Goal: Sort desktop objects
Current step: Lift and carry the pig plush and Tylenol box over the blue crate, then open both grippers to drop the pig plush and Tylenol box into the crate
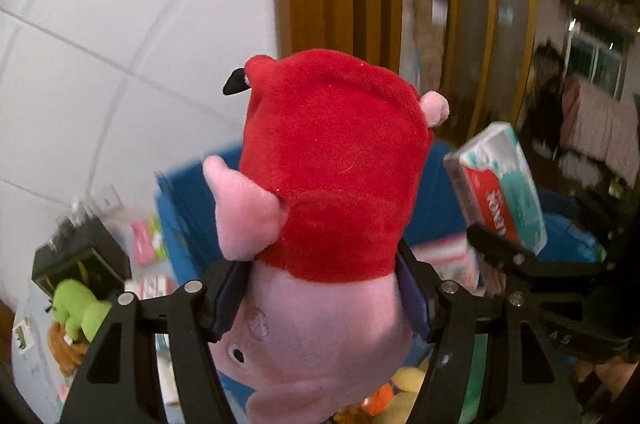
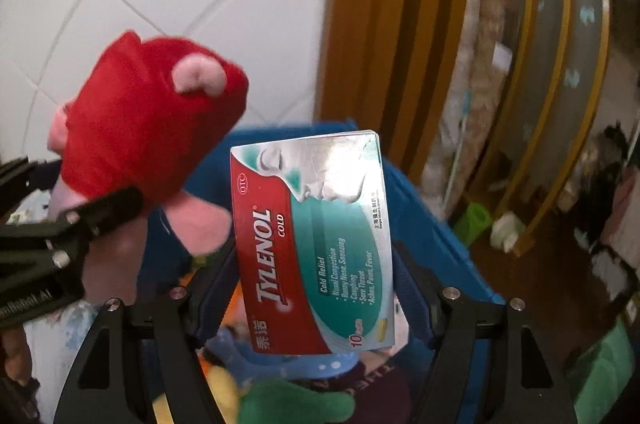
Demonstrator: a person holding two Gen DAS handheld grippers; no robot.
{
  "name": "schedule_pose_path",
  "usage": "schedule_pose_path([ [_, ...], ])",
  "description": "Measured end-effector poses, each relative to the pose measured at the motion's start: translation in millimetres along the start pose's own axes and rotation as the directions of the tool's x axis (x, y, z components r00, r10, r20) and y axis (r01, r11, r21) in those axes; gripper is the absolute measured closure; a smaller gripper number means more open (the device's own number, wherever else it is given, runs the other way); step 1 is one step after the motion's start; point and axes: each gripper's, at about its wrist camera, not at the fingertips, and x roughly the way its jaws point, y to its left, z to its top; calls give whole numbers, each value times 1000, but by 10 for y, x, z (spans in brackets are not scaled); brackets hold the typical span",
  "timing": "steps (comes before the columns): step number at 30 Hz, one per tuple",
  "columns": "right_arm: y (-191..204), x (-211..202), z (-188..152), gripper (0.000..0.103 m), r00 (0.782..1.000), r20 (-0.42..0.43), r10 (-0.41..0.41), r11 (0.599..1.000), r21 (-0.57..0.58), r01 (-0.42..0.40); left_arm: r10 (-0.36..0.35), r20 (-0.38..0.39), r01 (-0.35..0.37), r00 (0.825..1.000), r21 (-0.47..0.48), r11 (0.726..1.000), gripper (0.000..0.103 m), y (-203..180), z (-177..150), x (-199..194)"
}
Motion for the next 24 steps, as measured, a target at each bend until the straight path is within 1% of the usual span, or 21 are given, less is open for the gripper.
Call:
schedule_pose_path([
  [2, -93, 226, -69, 30, 997, -74, -1, 1000, 19, 2, 13, -93, -11, 996, 19, 1000, 37, -81, -39, 270],
  [4, -135, 417, -192, 30, 990, -142, 8, 1000, 28, -4, 27, -161, -14, 987, 81, 997, 37, -210, -128, 457],
  [6, -152, 583, -333, 30, 977, -211, 27, 999, 27, -22, 49, -209, -18, 977, 145, 989, 37, -348, -185, 555],
  [8, -166, 671, -466, 30, 961, -272, 55, 998, 37, -46, 70, -232, -25, 970, 191, 981, 36, -453, -222, 594],
  [9, -181, 673, -490, 30, 958, -280, 59, 998, 50, -47, 66, -240, -19, 969, 193, 981, 36, -470, -227, 607],
  [10, -181, 649, -504, 30, 960, -277, 44, 999, 36, -35, 58, -251, -10, 966, 189, 982, 36, -488, -232, 619],
  [12, -174, 605, -535, 30, 961, -276, -13, 1000, -5, 12, 46, -265, 3, 963, 181, 983, 36, -518, -241, 663],
  [13, -180, 590, -555, 30, 960, -280, -25, 1000, -18, 20, 50, -261, -2, 964, 183, 983, 36, -535, -250, 667],
  [16, -186, 572, -638, 30, 957, -288, -31, 999, -28, 24, 76, -246, -26, 966, 200, 980, 35, -586, -293, 669],
  [19, -205, 571, -680, 30, 954, -296, -41, 999, -31, 33, 78, -240, -30, 968, 199, 979, 35, -578, -286, 643],
  [24, -319, 703, -664, 29, 950, -308, -50, 999, -35, 41, 85, -239, -36, 967, 203, 979, 35, -582, -334, 566],
])
